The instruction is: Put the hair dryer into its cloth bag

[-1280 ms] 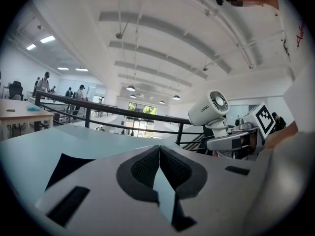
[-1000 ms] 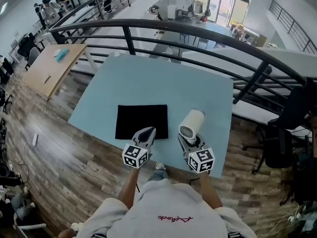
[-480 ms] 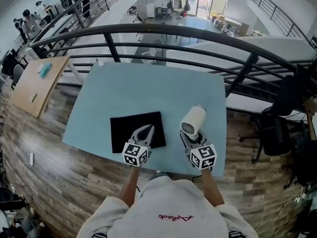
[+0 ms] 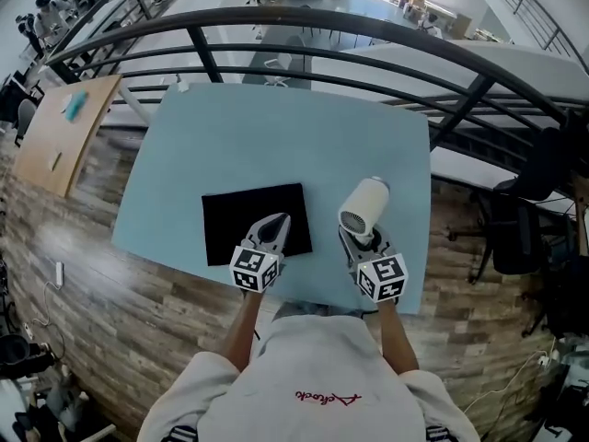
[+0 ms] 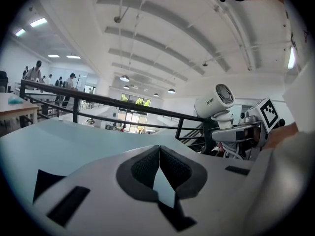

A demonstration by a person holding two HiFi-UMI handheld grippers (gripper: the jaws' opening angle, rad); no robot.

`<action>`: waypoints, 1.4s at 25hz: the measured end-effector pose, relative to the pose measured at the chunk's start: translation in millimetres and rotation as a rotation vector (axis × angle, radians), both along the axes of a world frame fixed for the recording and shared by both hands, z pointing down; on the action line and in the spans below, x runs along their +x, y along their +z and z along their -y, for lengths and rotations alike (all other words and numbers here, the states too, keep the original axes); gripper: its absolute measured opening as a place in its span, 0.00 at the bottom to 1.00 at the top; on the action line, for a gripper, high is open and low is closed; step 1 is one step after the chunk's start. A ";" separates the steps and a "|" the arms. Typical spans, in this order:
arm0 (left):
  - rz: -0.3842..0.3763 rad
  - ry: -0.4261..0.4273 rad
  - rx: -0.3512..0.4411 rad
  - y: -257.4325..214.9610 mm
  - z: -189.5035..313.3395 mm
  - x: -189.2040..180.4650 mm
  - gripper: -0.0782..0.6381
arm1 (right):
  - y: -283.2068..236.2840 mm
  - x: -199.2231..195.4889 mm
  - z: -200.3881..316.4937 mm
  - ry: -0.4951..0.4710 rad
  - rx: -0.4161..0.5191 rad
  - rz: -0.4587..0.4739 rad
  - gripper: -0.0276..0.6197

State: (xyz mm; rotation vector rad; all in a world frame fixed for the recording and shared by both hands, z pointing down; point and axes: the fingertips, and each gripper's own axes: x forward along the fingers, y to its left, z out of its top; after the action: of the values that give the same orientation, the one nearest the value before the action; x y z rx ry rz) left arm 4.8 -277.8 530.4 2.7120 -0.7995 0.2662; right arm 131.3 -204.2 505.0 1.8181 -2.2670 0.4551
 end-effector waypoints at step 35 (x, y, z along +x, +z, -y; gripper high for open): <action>0.427 -0.192 -0.258 172.9 -50.9 42.6 0.40 | 71.1 41.3 -1.1 -0.244 -0.153 0.081 0.32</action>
State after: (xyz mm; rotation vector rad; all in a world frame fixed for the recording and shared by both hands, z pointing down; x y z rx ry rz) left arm 47.3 -226.9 703.4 2.3440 -1.0479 0.8595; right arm 172.6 -203.1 576.1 1.4526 -2.3930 0.6479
